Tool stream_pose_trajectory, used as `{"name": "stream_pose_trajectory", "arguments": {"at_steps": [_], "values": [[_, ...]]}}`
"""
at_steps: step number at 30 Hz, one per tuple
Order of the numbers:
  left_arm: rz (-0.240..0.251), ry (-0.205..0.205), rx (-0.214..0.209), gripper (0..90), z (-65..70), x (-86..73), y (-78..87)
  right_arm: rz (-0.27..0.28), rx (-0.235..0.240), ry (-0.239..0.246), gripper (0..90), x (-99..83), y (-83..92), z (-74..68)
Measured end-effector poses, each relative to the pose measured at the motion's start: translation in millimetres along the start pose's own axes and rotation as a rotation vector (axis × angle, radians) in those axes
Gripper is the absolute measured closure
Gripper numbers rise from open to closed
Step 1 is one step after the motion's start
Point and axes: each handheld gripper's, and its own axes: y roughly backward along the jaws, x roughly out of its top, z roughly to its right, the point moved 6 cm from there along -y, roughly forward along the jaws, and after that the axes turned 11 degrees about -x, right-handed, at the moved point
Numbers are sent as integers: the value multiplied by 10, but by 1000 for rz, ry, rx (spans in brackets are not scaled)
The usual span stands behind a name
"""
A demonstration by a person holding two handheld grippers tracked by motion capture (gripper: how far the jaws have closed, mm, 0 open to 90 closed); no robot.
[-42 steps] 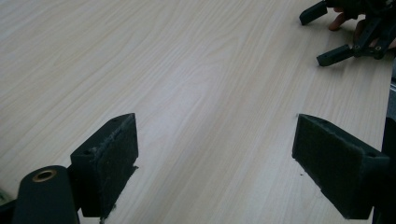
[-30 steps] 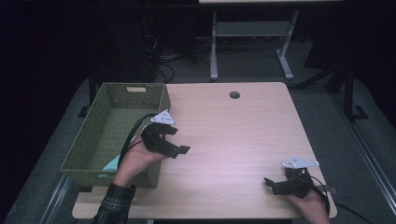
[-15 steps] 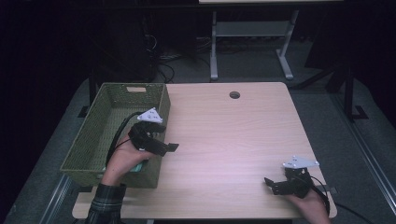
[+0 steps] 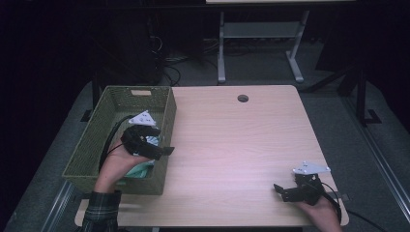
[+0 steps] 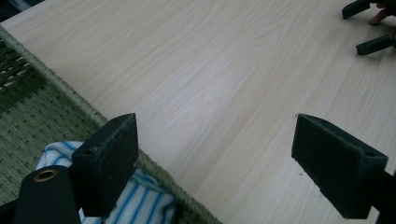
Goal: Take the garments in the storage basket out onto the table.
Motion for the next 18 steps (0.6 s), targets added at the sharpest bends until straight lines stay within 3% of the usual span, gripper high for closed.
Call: {"name": "stream_pose_trajectory", "arguments": {"at_steps": [13,18], "values": [[11,26,32,142,-122,-125,163,0,0,0,27,0,0,0],[-4,46,64,142,-207,-218,225,-1,0,-1,27,0,1,-1]]}}
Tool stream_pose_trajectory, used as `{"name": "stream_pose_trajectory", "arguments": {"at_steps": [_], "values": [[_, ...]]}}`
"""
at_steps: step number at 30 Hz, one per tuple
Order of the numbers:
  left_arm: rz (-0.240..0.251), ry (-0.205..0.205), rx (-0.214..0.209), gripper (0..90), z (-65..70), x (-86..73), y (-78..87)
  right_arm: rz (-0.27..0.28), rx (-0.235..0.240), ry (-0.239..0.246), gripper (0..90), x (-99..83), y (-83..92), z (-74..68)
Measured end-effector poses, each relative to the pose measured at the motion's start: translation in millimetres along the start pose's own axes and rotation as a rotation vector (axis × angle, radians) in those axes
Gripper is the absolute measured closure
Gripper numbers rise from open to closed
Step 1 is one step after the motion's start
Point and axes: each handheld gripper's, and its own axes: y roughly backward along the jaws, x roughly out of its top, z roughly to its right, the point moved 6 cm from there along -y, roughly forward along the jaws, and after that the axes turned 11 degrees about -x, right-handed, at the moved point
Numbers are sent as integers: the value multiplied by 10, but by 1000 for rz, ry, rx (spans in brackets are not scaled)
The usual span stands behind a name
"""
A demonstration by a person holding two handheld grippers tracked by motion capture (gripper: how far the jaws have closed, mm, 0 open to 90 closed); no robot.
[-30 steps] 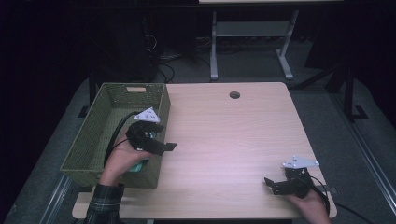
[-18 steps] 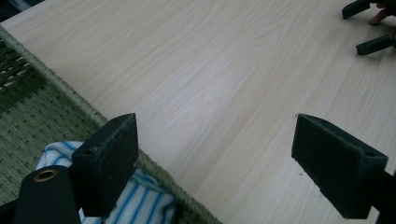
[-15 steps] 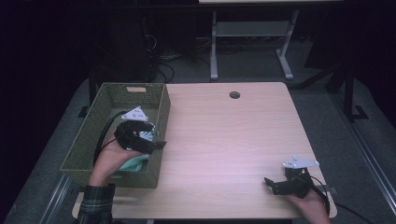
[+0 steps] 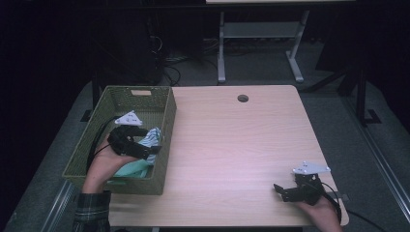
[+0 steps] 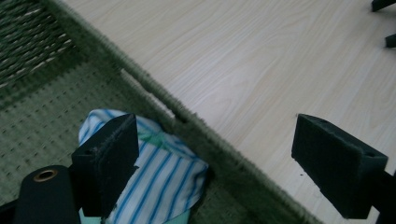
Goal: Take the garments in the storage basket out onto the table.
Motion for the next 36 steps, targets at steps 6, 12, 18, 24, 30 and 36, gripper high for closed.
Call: {"name": "stream_pose_trajectory", "arguments": {"at_steps": [6,12,18,24,30,36], "values": [[-15,13,21,142,-88,-86,49,0,0,0,27,0,0,0],[-30,22,44,142,-155,-152,89,0,0,0,27,0,0,0],[-53,22,71,141,-244,-239,135,0,0,0,27,0,0,0],[-61,39,77,141,-325,-321,142,0,0,0,27,0,0,0],[-86,48,81,141,-398,-396,112,0,0,0,27,0,0,0],[-103,58,88,141,-462,-447,89,0,0,0,27,0,0,0]]}}
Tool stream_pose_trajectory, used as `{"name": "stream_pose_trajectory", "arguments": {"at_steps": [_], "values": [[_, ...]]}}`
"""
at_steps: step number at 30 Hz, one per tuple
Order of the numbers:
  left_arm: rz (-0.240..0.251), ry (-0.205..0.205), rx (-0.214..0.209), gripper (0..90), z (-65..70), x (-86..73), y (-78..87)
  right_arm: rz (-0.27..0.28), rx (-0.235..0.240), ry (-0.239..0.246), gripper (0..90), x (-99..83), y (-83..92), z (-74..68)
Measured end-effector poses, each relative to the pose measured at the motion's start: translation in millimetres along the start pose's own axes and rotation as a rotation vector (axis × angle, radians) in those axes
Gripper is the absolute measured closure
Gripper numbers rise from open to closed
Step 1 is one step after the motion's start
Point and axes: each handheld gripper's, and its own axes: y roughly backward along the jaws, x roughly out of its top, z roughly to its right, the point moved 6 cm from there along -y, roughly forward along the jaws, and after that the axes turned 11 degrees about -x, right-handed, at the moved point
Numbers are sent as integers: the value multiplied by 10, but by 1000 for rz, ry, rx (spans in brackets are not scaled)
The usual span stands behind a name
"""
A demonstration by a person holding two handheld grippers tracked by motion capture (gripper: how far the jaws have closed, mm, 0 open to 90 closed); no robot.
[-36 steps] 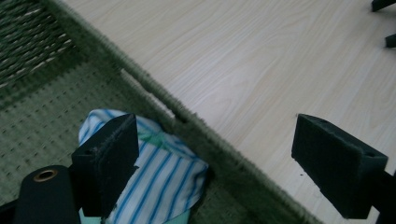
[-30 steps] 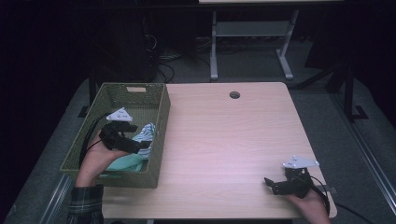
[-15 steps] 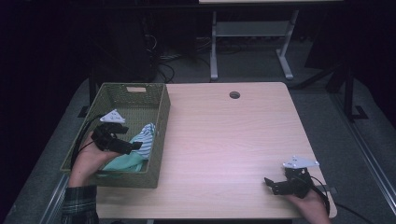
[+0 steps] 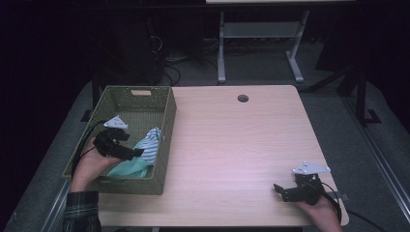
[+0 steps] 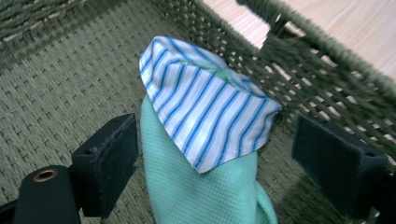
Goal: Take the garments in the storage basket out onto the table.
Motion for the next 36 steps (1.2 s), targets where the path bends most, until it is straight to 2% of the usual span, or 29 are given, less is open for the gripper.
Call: {"name": "stream_pose_trajectory", "arguments": {"at_steps": [12,21,28,29,36], "values": [[-70,9,-2,141,-105,-127,-146,0,0,-1,27,0,1,0],[-100,25,-13,141,-152,-205,-245,0,0,0,27,0,0,0],[-153,48,-18,137,-173,-277,-348,1,0,1,27,0,-1,0],[-172,53,-14,135,-177,-296,-371,0,0,0,27,0,0,0],[-209,63,-15,127,-186,-325,-425,0,0,-1,27,0,0,-1]]}}
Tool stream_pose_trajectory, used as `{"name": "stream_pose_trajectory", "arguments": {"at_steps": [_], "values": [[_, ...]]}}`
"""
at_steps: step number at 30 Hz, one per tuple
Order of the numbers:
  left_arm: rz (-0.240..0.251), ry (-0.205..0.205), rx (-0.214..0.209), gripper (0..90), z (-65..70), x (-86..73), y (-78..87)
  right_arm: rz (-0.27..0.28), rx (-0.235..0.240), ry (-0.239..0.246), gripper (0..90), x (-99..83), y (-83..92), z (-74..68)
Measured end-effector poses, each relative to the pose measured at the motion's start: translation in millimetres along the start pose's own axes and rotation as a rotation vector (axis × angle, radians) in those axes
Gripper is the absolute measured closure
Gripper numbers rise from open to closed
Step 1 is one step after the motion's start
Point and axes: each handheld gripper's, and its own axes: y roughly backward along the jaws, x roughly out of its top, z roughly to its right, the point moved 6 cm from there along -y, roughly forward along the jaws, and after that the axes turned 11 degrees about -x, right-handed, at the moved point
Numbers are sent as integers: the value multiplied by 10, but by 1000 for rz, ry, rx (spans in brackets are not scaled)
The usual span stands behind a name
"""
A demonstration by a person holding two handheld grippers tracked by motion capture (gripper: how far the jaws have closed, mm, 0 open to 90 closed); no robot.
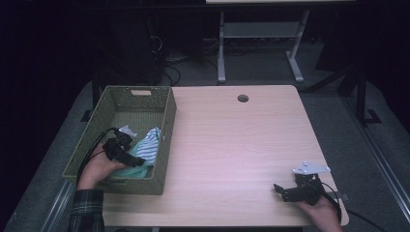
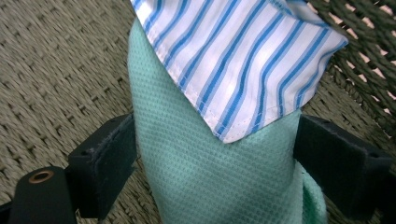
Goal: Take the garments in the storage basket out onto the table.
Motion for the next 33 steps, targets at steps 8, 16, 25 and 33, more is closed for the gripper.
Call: {"name": "stream_pose_trajectory", "arguments": {"at_steps": [8,16,25,33], "values": [[-50,21,-4,124,-16,-27,-66,0,0,0,27,0,0,0],[-112,31,-1,119,-27,-60,-146,0,0,0,27,0,0,-1],[-172,31,-32,120,-5,-92,-227,0,0,0,27,0,0,-1],[-195,23,-39,129,0,-102,-249,0,0,0,27,-1,0,0]]}}
